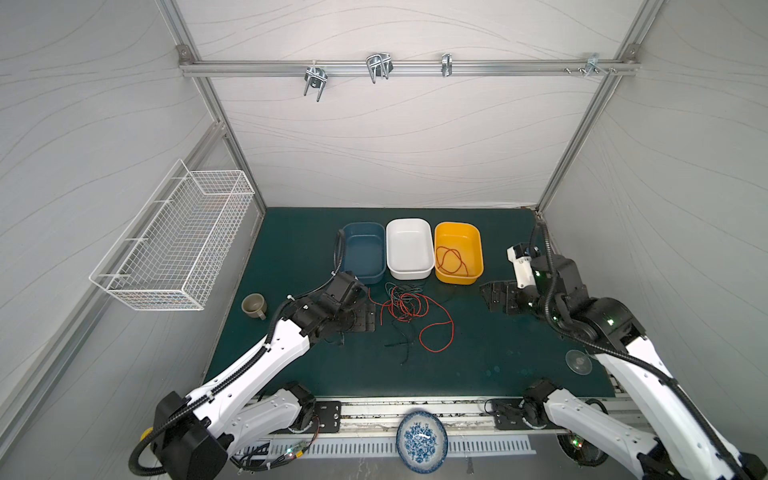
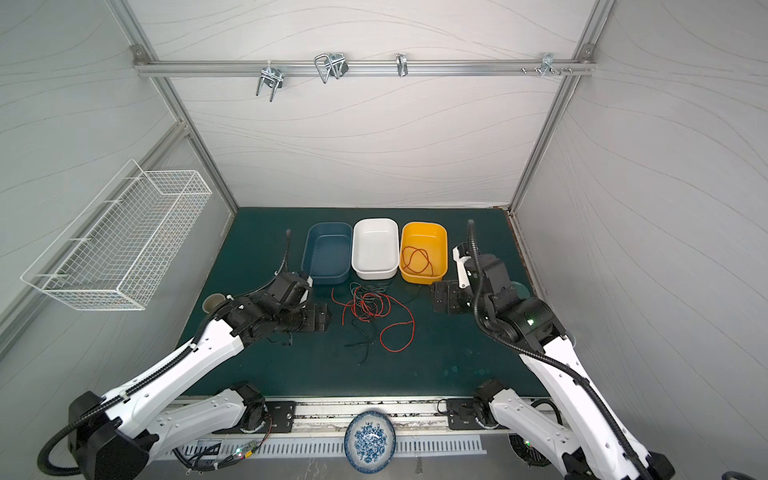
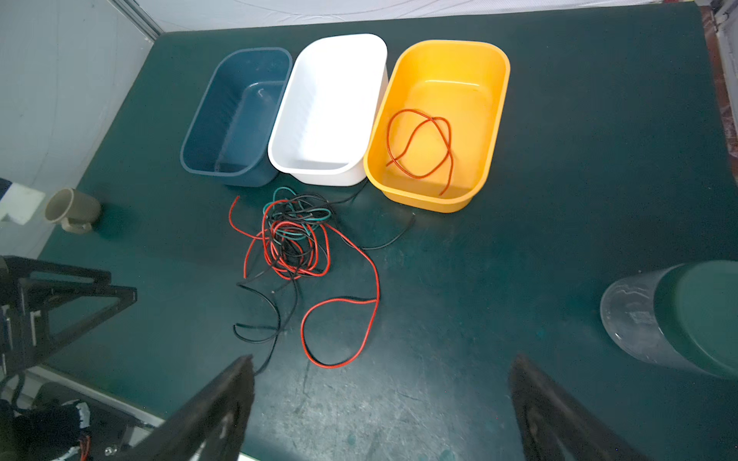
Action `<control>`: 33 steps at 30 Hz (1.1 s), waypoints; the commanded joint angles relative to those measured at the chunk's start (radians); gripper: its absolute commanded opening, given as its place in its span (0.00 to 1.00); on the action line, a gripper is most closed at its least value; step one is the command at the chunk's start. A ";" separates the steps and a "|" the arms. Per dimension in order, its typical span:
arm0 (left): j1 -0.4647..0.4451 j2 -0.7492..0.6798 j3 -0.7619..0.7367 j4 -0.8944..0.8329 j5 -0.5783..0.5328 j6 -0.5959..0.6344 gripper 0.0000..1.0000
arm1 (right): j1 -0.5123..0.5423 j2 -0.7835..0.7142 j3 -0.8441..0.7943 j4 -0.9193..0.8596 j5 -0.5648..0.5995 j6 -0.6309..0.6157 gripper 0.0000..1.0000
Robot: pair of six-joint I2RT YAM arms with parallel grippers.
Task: Untangle the cables
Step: 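Release the red cable in the yellow bin and withdraw the right gripper, then reach the left gripper into the cable pile and grasp a black cable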
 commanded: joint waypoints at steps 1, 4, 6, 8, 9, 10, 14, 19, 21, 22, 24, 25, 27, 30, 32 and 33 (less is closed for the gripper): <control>-0.079 0.055 0.024 0.073 -0.039 -0.065 0.92 | 0.006 -0.048 -0.022 -0.083 0.038 -0.037 0.99; -0.144 0.117 0.033 0.110 -0.062 -0.070 0.91 | 0.006 -0.083 -0.008 -0.132 0.105 -0.018 0.99; -0.171 0.152 0.036 0.132 -0.080 -0.069 0.91 | 0.006 -0.114 -0.019 -0.116 0.109 -0.021 0.99; -0.195 0.180 0.039 0.152 -0.105 -0.068 0.91 | 0.006 -0.138 -0.055 -0.075 0.098 -0.025 0.99; -0.202 0.193 0.042 0.162 -0.113 -0.064 0.90 | 0.005 -0.148 -0.070 -0.064 0.105 -0.018 0.99; -0.207 0.203 0.047 0.168 -0.124 -0.061 0.90 | 0.006 -0.159 -0.081 -0.057 0.105 -0.010 0.99; -0.220 0.229 0.046 0.209 -0.175 -0.040 0.89 | 0.006 -0.252 -0.151 -0.001 0.103 -0.008 0.99; -0.222 0.264 0.039 0.293 -0.185 -0.004 0.84 | 0.008 -0.323 -0.213 0.041 0.091 -0.019 0.99; -0.222 0.294 0.050 0.323 -0.179 0.010 0.83 | 0.008 -0.318 -0.214 0.038 0.103 -0.016 0.99; -0.223 0.311 0.060 0.326 -0.174 0.016 0.83 | 0.008 -0.319 -0.216 0.041 0.104 -0.016 0.99; -0.229 0.349 0.083 0.334 -0.170 0.035 0.81 | 0.008 -0.321 -0.221 0.041 0.104 -0.016 0.99; -0.231 0.363 0.089 0.337 -0.172 0.042 0.80 | 0.009 -0.324 -0.224 0.044 0.103 -0.017 0.99; -0.240 0.385 0.098 0.350 -0.173 0.058 0.76 | 0.013 -0.327 -0.230 0.046 0.104 -0.018 0.99; -0.245 0.404 0.100 0.363 -0.198 0.073 0.74 | 0.022 -0.332 -0.234 0.046 0.112 -0.018 0.99; -0.245 0.416 0.101 0.368 -0.214 0.084 0.72 | 0.024 -0.333 -0.237 0.050 0.112 -0.020 0.99; -0.244 0.425 0.105 0.369 -0.225 0.090 0.71 | 0.024 -0.334 -0.237 0.051 0.112 -0.023 0.99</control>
